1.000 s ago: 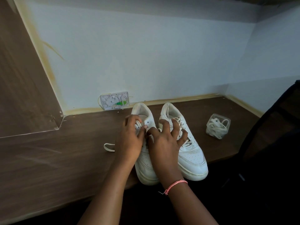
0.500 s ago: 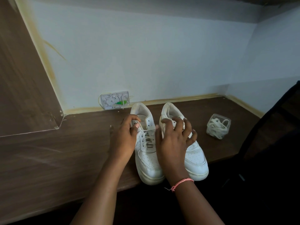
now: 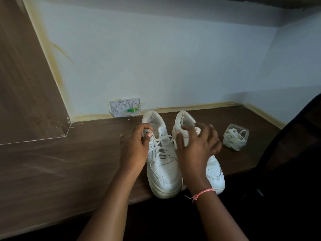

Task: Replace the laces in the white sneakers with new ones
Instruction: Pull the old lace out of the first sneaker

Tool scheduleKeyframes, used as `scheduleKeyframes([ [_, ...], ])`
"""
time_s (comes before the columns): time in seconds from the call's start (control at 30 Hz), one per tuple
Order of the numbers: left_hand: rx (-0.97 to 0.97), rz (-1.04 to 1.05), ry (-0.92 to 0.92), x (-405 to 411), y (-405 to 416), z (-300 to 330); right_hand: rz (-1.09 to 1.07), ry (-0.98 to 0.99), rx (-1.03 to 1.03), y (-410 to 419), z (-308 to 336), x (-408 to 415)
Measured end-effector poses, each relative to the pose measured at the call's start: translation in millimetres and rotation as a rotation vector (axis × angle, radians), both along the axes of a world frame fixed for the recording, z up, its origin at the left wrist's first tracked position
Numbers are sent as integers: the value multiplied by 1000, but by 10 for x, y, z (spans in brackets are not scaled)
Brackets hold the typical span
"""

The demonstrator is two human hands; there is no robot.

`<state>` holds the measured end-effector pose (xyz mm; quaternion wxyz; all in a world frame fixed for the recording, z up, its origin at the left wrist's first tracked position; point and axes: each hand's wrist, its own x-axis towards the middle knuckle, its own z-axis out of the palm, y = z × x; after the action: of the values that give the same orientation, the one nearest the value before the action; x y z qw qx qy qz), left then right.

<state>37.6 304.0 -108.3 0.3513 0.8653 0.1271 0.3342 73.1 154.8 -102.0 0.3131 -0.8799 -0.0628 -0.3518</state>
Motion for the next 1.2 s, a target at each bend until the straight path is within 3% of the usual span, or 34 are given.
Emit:
scheduleKeyframes([
  [0.1, -16, 6, 28, 0, -30, 9, 156, -41, -230, 134, -58, -96],
  [0.17, -28, 23, 46, -15, -44, 19, 157, -67, -239, 162, -81, -111],
  [0.23, -30, 55, 79, -36, -57, 47, 39, -94, -135, 70, -66, -29],
  [0.37, -14, 89, 110, -45, -56, 68, -191, 39, 193, -174, -14, 143],
  [0.43, -14, 91, 90, -40, -47, 46, -94, -6, 102, -112, -3, 87],
  [0.53, 14, 108, 84, -25, -50, 23, 115, -88, -217, 100, -73, -54],
  [0.6, 21, 114, 88, -11, -47, 17, 144, -64, -292, 163, -104, -67],
  [0.77, 19, 109, 53, -22, -48, 23, -174, -18, -60, -198, 29, 161],
  [0.83, 28, 115, 50, -23, -49, 15, -207, 36, 19, -276, 75, 170],
  [1.03, 7, 116, 48, -3, -59, 10, 174, -64, -313, 143, -126, -26],
  [1.2, 0, 106, 41, -16, -52, 22, -133, 3, -95, -196, 30, 173],
])
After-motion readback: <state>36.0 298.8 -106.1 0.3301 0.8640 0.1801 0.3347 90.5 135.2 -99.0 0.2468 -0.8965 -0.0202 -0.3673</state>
